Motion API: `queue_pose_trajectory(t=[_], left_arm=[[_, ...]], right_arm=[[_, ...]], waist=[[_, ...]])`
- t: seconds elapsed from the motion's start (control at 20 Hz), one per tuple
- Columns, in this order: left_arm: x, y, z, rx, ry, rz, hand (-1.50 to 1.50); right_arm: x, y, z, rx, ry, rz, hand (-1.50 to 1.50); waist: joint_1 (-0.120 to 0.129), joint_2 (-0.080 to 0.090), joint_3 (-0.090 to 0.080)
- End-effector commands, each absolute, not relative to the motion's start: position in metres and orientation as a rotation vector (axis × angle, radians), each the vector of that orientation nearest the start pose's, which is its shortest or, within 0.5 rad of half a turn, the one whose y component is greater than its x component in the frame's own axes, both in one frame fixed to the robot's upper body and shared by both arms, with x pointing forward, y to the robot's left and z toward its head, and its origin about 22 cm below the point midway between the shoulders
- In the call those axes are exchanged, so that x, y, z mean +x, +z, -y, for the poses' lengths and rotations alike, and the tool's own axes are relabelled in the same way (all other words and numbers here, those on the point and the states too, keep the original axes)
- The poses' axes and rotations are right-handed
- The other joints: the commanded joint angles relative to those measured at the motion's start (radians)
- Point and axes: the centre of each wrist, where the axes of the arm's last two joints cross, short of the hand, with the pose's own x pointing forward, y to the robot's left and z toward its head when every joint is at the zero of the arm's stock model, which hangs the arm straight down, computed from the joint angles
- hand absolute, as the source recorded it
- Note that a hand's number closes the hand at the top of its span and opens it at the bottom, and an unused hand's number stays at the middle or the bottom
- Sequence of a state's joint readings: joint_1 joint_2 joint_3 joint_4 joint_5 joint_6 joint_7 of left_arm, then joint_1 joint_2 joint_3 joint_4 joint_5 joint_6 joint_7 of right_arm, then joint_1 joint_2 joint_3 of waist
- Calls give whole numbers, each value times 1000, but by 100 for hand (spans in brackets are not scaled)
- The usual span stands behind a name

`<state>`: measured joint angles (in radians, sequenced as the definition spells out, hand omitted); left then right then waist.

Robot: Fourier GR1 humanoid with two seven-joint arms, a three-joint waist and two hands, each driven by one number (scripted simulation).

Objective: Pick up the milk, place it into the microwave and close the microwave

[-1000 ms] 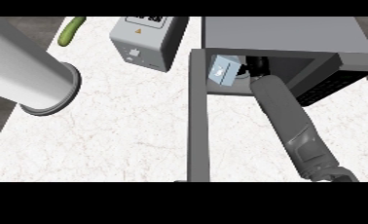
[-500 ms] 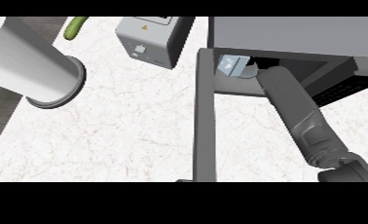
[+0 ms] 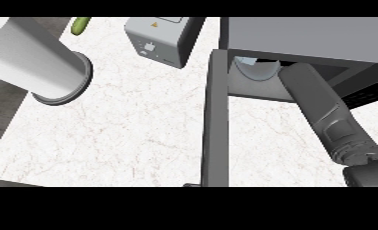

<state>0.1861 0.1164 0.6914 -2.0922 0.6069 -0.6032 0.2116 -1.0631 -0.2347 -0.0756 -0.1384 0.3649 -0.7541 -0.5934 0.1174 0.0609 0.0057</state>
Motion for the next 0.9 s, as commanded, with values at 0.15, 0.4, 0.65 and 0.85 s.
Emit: queue_pose_trajectory(t=[0.15, 0.4, 0.65, 0.85], left_arm=[[133, 118, -387, -37, -34, 1939, -150], [136, 122, -385, -8, -71, 1943, -150], [144, 112, -381, -73, -120, 1900, -150], [153, 111, -379, -104, -152, 1916, -150]], right_arm=[[424, 21, 285, -1380, 356, 1523, -150], [439, 40, 256, -1186, 502, 1760, -150], [441, 40, 239, -1091, 541, 1825, -150], [439, 32, 222, -993, 539, 1857, -150]], waist=[[9, 14, -7], [20, 6, 2], [16, 5, 1], [10, 2, 0]])
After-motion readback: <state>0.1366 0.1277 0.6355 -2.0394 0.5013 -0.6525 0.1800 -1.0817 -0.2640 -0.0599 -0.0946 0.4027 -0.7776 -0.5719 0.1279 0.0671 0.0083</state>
